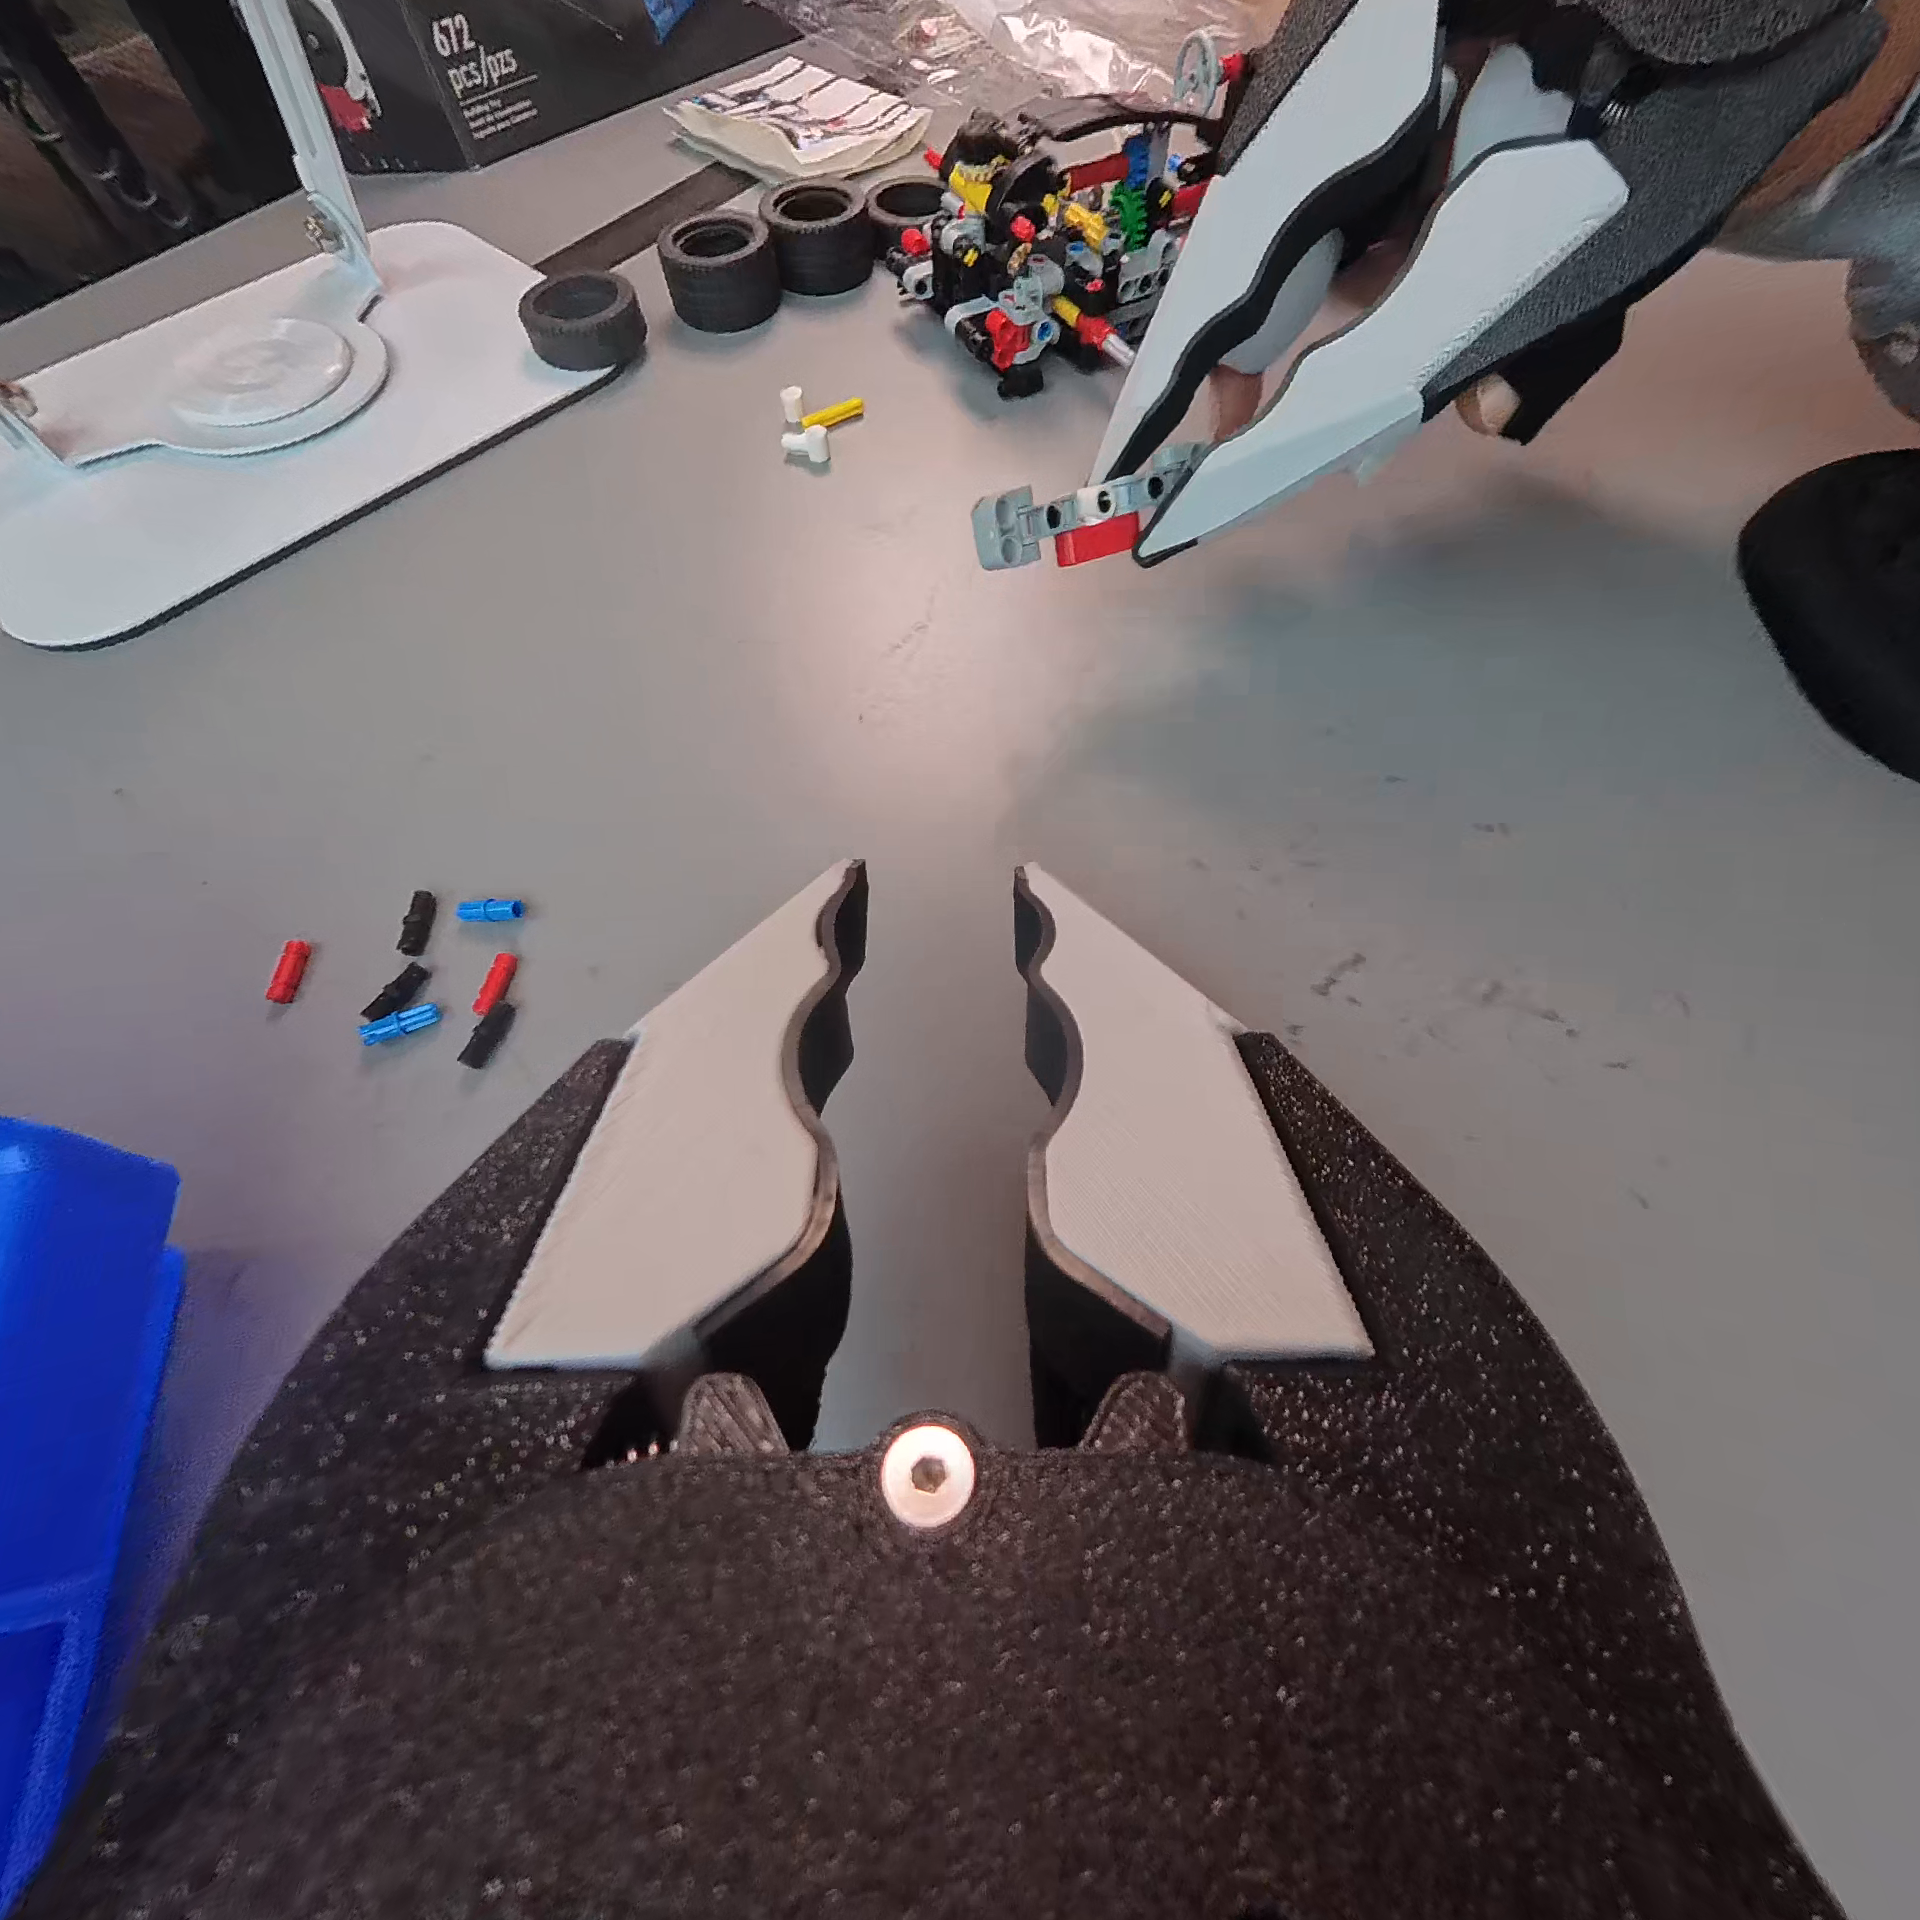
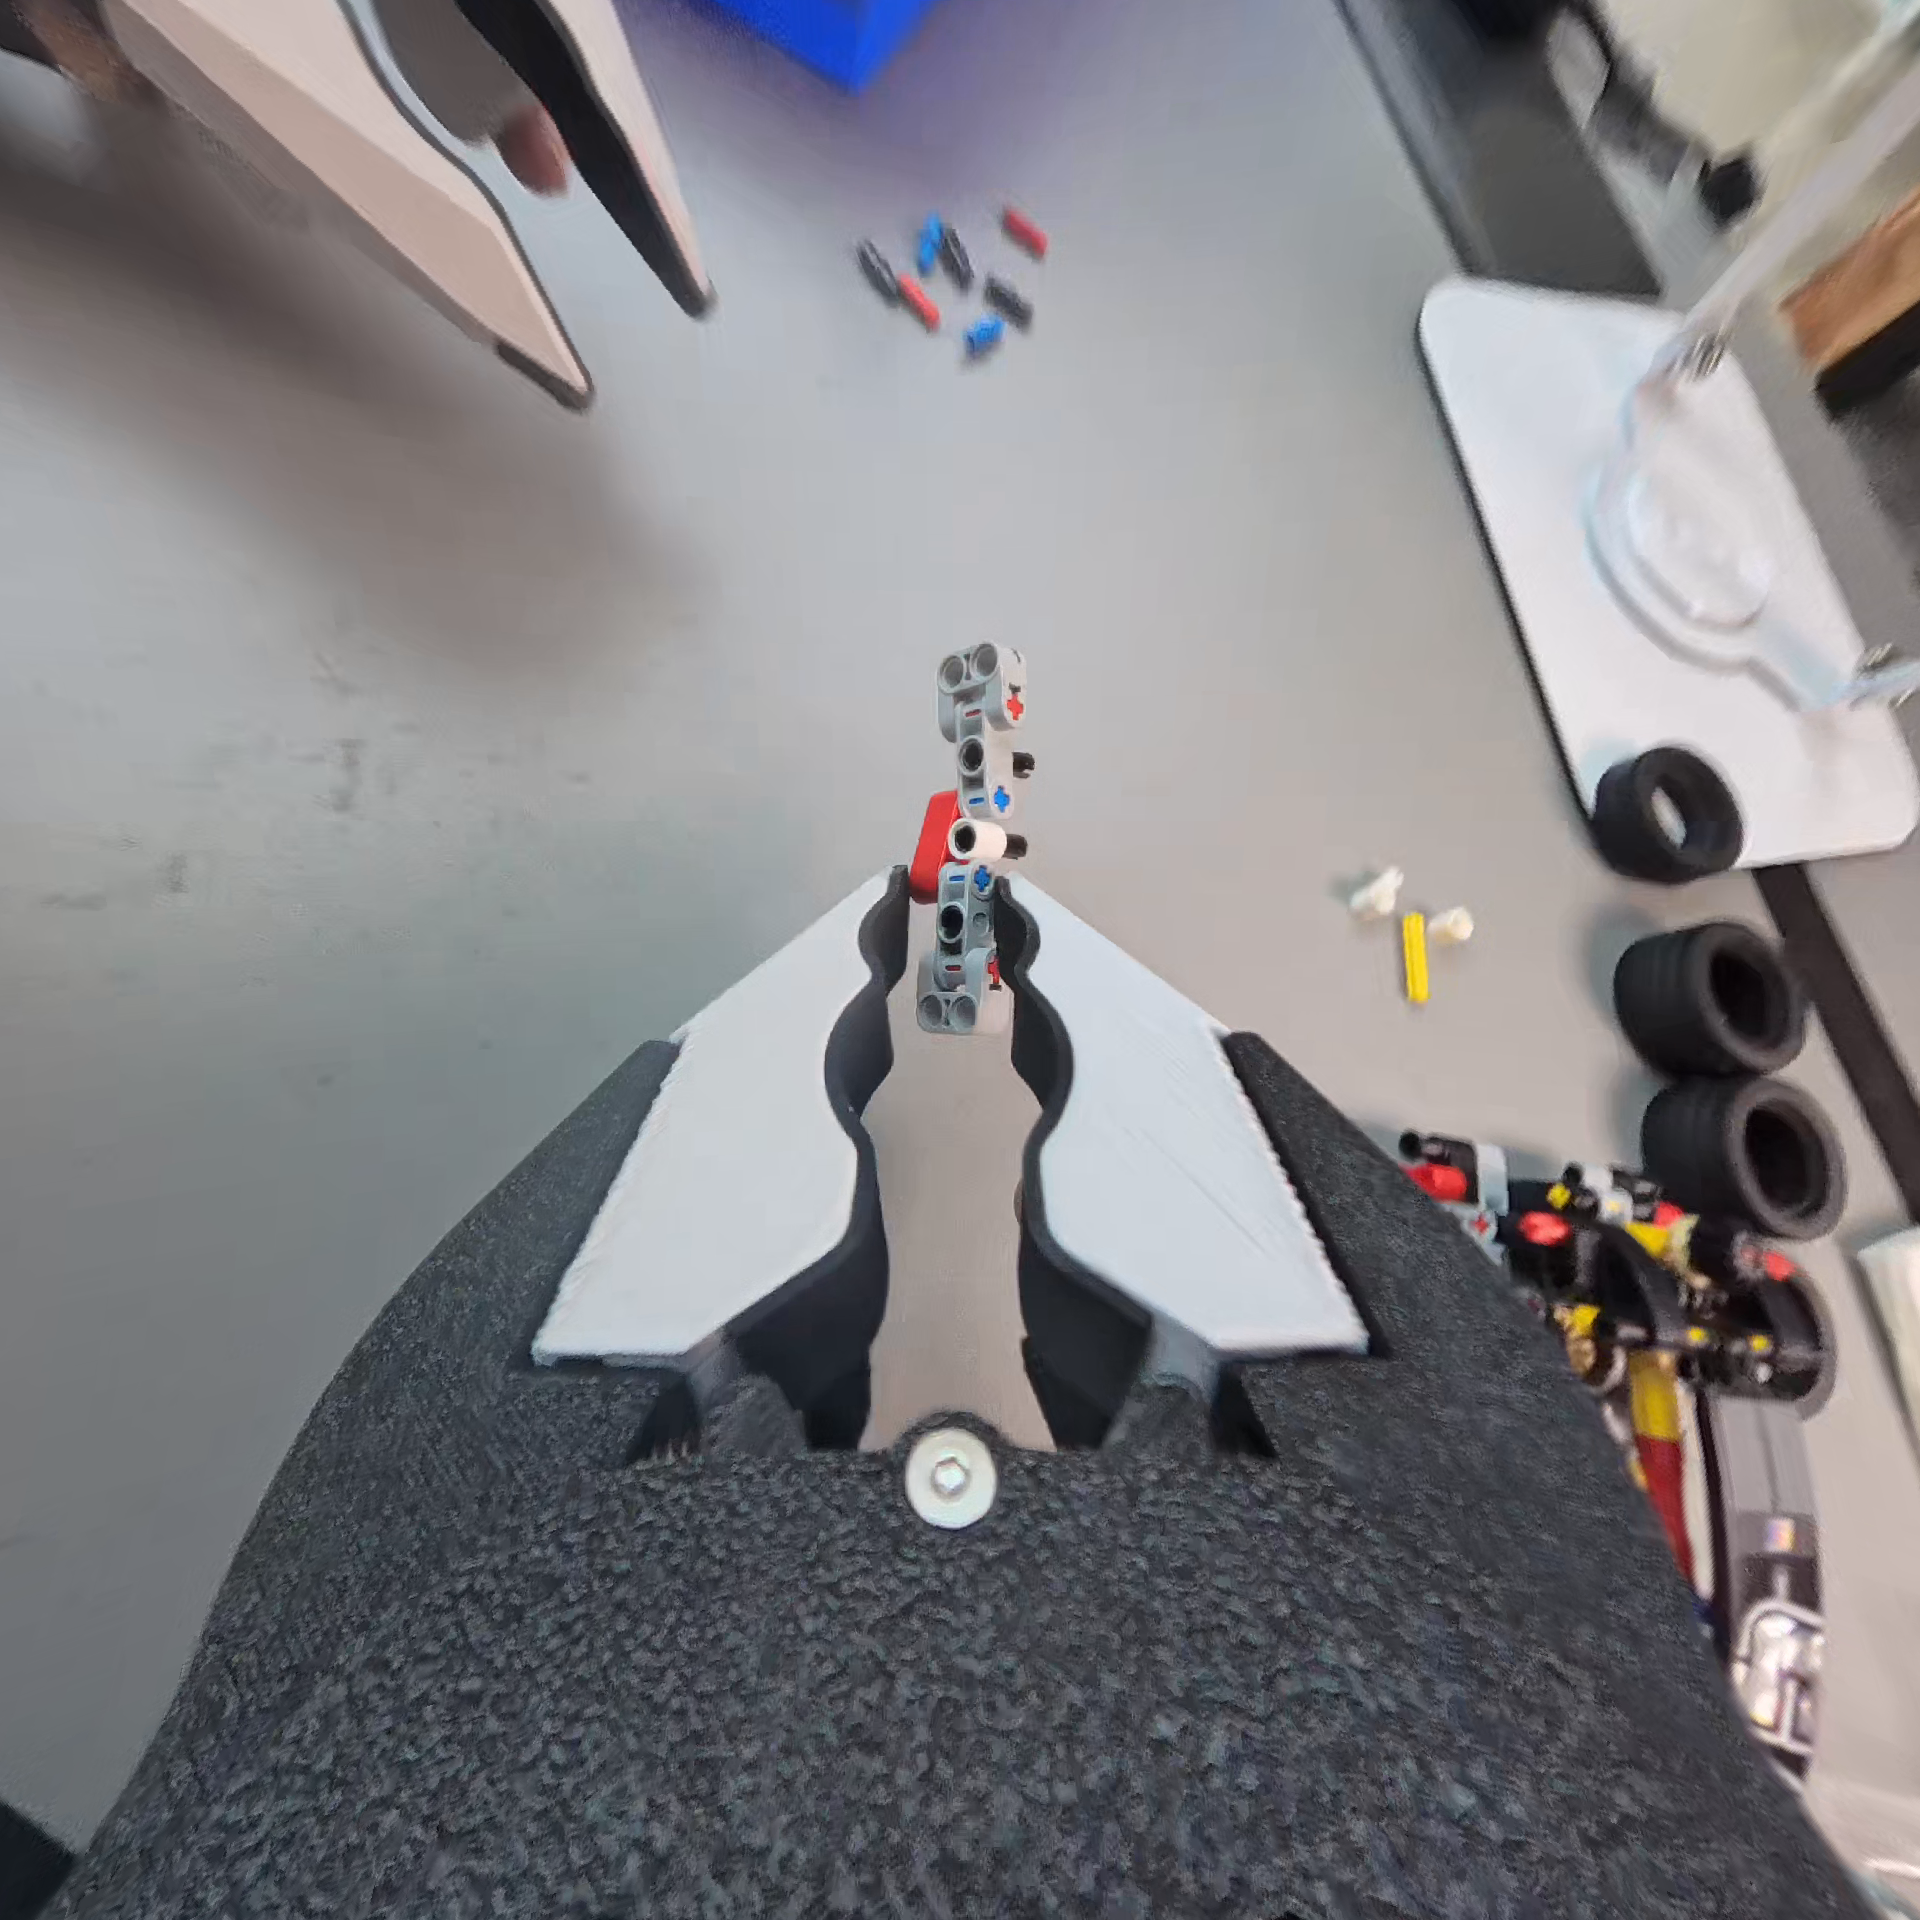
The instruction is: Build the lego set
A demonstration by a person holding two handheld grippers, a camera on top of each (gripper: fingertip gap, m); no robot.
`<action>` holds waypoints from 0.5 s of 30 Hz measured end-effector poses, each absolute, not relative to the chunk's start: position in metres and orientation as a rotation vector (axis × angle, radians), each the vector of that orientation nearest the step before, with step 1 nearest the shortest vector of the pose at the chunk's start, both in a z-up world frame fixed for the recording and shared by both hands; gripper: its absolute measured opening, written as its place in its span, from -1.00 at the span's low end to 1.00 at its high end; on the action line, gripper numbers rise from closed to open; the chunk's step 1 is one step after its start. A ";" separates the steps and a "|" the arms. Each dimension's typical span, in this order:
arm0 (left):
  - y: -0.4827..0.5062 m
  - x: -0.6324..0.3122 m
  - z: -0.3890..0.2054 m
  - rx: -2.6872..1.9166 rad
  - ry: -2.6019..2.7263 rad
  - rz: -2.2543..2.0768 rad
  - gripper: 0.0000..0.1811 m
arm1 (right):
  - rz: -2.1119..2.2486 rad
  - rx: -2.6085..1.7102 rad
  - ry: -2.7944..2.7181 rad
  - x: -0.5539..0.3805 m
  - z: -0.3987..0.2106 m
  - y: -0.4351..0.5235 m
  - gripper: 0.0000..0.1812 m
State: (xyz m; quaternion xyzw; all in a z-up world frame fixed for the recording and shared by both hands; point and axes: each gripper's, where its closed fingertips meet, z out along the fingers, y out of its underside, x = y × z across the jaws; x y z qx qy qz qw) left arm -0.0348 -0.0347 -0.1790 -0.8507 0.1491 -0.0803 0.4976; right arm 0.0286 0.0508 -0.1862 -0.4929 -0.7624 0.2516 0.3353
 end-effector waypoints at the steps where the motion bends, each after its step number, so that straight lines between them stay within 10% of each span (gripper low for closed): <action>1: -0.035 -0.028 -0.173 -2.028 0.364 -0.256 -0.68 | 0.671 -1.195 -1.964 0.024 -0.174 0.040 -0.85; 15: -0.058 0.031 -0.127 -1.747 0.551 -0.592 -0.96 | 0.717 -0.620 -1.772 0.024 -0.120 -0.055 -0.85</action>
